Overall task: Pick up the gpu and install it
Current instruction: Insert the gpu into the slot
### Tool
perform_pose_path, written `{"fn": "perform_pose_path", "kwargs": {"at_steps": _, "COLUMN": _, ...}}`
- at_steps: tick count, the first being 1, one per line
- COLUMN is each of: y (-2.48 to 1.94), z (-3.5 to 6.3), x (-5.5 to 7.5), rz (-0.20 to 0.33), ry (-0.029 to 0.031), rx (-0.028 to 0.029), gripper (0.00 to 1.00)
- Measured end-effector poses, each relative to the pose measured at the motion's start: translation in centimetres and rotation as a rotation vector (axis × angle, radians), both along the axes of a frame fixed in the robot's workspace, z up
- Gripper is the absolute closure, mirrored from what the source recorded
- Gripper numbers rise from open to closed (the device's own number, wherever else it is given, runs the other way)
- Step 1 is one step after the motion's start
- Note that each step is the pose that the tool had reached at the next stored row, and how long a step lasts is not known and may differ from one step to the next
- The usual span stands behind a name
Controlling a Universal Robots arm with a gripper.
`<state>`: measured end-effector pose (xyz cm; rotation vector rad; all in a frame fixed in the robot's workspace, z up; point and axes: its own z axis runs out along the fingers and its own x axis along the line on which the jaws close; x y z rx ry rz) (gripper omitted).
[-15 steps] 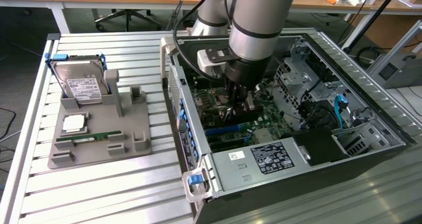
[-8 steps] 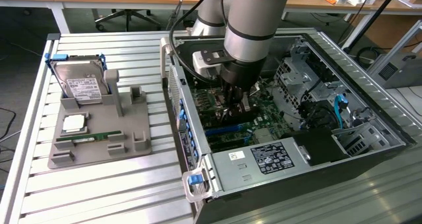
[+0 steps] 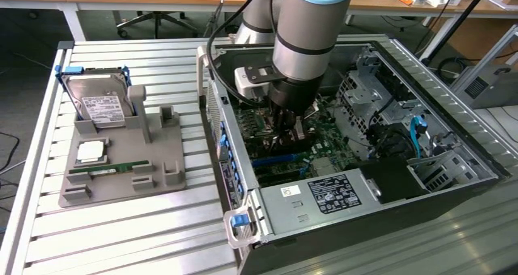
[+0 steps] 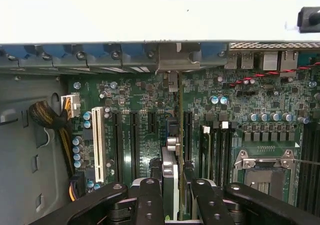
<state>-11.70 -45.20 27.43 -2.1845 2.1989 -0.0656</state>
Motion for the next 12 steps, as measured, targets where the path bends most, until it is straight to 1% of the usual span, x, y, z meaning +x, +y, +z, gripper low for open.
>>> {"fn": "perform_pose_path", "kwargs": {"at_steps": 5, "y": 0.0, "z": -0.14, "x": 0.0, "rz": 0.0, "ry": 0.0001, "rx": -0.0002, "gripper": 0.73}}
{"fn": "perform_pose_path", "kwargs": {"at_steps": 9, "y": -0.1, "z": -0.17, "x": 0.0, "rz": -0.001, "ry": 0.0, "rx": -0.0037, "gripper": 0.73}}
{"fn": "perform_pose_path", "kwargs": {"at_steps": 12, "y": -0.21, "z": -0.23, "x": 0.0, "rz": -0.001, "ry": -0.0002, "rx": -0.0041, "gripper": 0.73}}
